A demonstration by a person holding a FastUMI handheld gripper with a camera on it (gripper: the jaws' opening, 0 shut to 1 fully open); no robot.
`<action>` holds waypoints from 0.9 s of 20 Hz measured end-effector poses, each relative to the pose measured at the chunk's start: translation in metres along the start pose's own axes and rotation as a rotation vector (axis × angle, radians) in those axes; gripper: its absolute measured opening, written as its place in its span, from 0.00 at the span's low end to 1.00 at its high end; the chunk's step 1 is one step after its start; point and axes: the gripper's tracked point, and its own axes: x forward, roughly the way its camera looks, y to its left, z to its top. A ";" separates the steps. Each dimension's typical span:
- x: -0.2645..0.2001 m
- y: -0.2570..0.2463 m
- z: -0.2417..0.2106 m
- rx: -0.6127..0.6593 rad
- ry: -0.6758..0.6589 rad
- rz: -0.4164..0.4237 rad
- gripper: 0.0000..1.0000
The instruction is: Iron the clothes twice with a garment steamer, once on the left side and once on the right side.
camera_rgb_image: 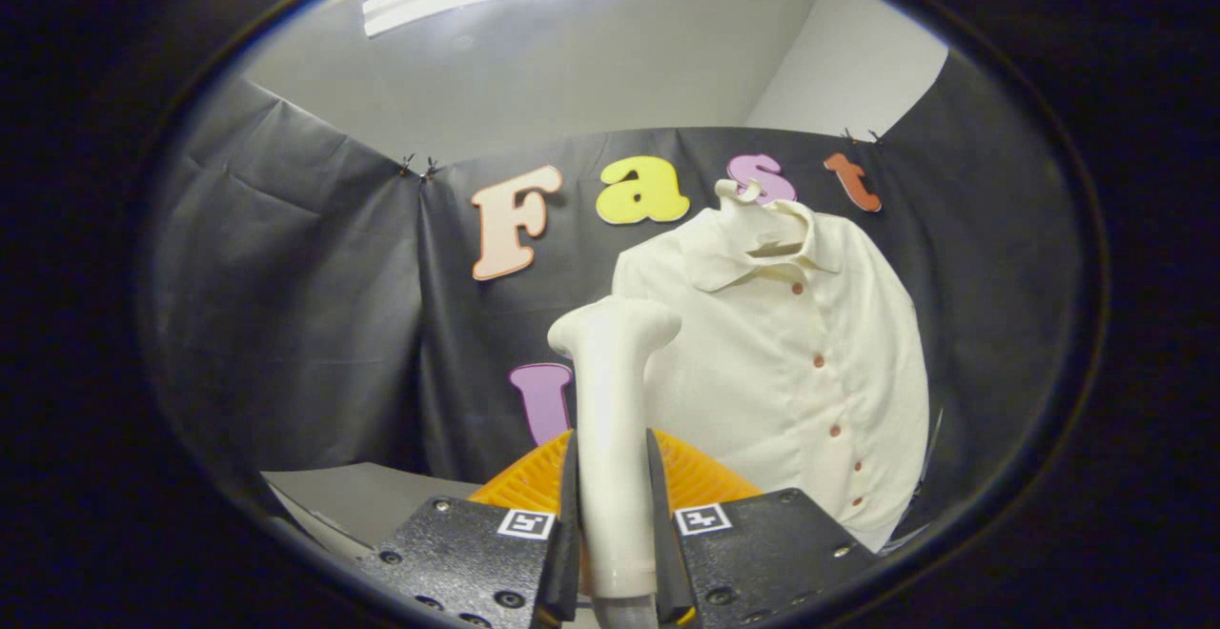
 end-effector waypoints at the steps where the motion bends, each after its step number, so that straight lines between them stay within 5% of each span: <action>1: 0.003 -0.012 -0.001 0.001 0.000 -0.012 0.32; 8: 0.027 -0.088 -0.009 0.067 -0.003 -0.083 0.32; 18: 0.021 -0.106 -0.052 0.093 0.042 -0.024 0.32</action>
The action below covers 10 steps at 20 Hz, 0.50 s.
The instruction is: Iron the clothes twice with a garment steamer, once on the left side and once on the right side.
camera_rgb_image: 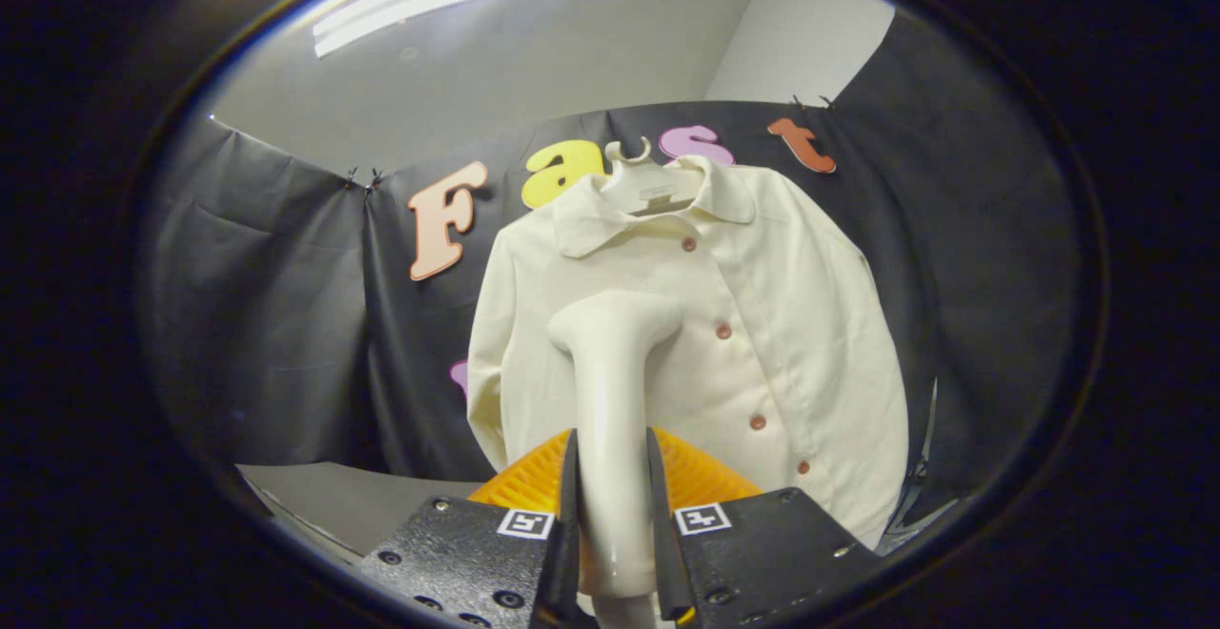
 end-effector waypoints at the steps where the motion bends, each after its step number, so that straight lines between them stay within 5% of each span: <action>1: -0.003 -0.001 -0.004 -0.002 0.004 0.000 0.32; 10: -0.025 -0.013 -0.049 0.039 0.052 0.008 0.32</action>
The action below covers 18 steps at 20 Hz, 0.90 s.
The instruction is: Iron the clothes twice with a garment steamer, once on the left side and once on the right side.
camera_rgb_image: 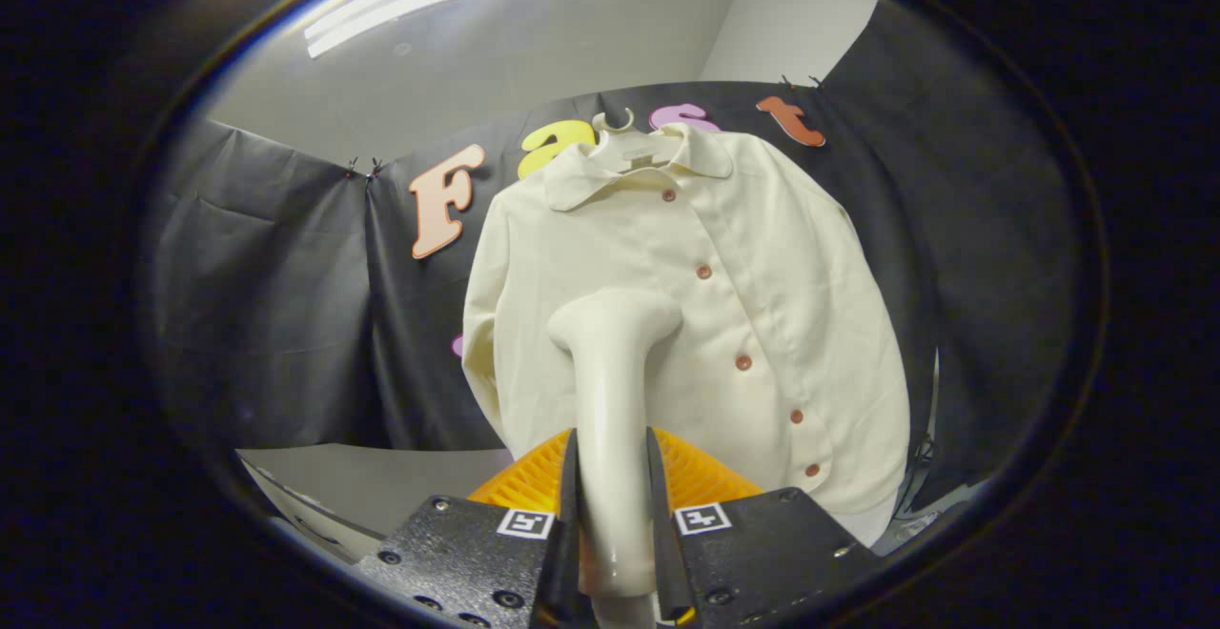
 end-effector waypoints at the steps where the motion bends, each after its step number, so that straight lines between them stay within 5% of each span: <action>1: -0.003 -0.002 -0.005 0.008 0.003 -0.001 0.32; 18: -0.057 -0.040 -0.140 0.095 0.156 -0.034 0.32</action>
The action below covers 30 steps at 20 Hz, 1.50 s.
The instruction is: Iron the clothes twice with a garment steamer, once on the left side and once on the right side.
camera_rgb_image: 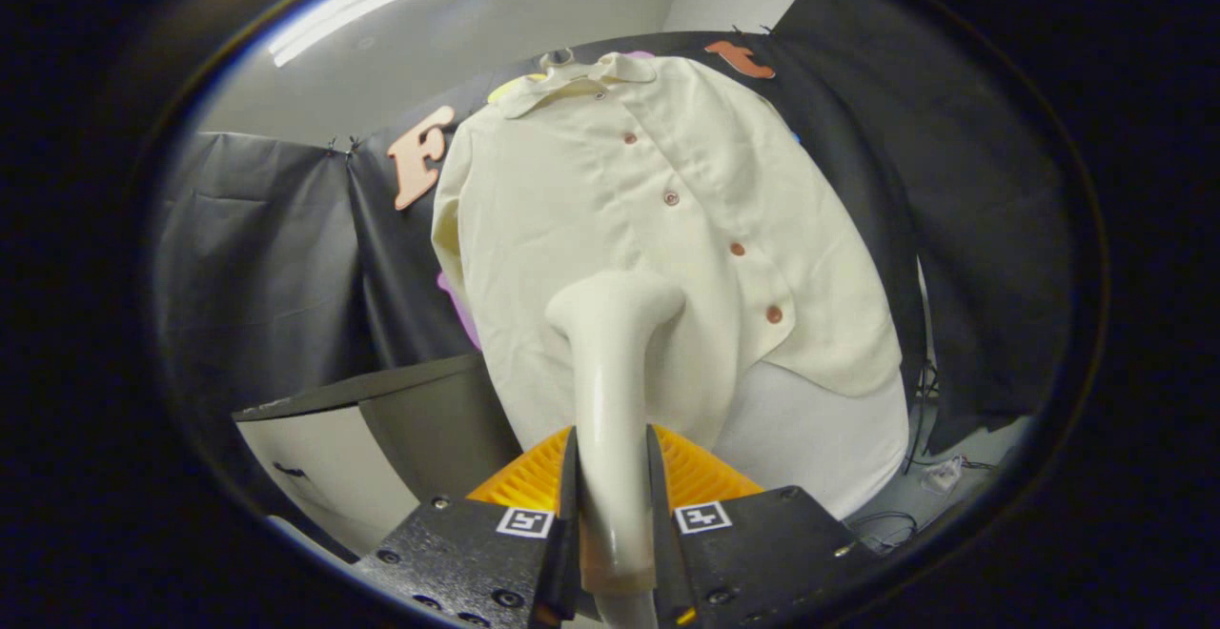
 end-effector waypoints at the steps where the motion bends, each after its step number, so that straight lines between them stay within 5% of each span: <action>1: -0.003 -0.003 -0.009 0.008 0.012 -0.004 0.32; 16: -0.033 -0.030 -0.064 0.134 0.058 -0.032 0.32; 30: -0.037 -0.005 0.082 0.039 -0.134 0.044 0.31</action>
